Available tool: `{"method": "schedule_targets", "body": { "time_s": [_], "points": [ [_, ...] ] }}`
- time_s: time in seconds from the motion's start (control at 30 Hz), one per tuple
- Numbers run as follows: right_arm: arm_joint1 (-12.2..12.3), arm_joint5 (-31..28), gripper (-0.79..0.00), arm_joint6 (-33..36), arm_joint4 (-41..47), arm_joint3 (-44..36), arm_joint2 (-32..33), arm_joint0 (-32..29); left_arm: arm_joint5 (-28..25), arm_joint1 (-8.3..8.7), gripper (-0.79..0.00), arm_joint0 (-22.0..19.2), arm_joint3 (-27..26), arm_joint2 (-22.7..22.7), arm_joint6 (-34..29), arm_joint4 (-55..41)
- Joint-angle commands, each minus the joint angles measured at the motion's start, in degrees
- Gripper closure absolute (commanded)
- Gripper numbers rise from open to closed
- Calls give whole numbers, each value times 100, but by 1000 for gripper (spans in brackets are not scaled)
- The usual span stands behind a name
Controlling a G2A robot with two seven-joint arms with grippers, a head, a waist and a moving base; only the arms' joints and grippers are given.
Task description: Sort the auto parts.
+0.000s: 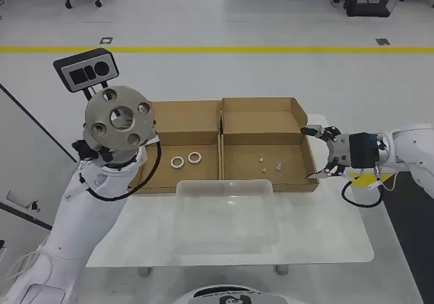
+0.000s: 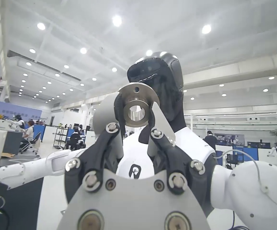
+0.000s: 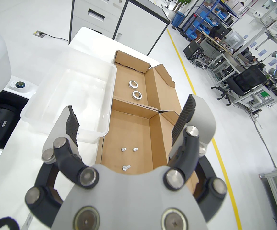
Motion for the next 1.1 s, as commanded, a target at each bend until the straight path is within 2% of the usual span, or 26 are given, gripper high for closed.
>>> {"method": "schedule_targets", "body": {
  "time_s": [0.0, 0.07, 0.5, 0.77, 1.07],
  "points": [
    [0, 0, -785, 0, 0, 0, 0, 0, 8, -34, 0, 19, -18, -29, -7, -107],
    [0, 0, -785, 0, 0, 0, 0, 0, 31, -51, 0, 8, 49, -148, -30, 160],
    [0, 0, -785, 0, 0, 0, 0, 0, 31, -51, 0, 8, 49, -148, -30, 160],
    [0, 0, -785, 0, 0, 0, 0, 0, 551, -52, 0, 127, 573, -449, 533, 1160],
    [0, 0, -785, 0, 0, 0, 0, 0, 963, -79, 0, 381, 751, -548, 1149, 1850]
  ]
}}
